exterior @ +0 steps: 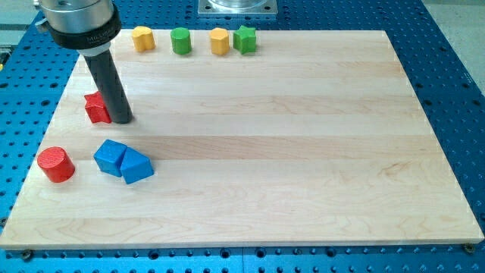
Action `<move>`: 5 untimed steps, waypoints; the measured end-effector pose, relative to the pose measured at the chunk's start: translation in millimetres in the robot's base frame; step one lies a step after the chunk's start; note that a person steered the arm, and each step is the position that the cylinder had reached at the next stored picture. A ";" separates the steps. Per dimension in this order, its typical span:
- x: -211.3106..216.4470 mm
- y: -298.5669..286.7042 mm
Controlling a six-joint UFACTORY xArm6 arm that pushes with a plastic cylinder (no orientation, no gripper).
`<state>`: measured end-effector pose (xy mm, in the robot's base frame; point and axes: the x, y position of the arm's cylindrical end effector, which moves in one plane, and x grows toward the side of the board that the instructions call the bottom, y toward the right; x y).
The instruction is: Place the red and the blue blocks into a vertical line
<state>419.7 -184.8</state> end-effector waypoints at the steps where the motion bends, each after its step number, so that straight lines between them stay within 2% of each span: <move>1: -8.9 49.0; 2: 25.6 73.9; 3: 82.0 78.4; 5: 112.7 75.2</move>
<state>532.4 -109.6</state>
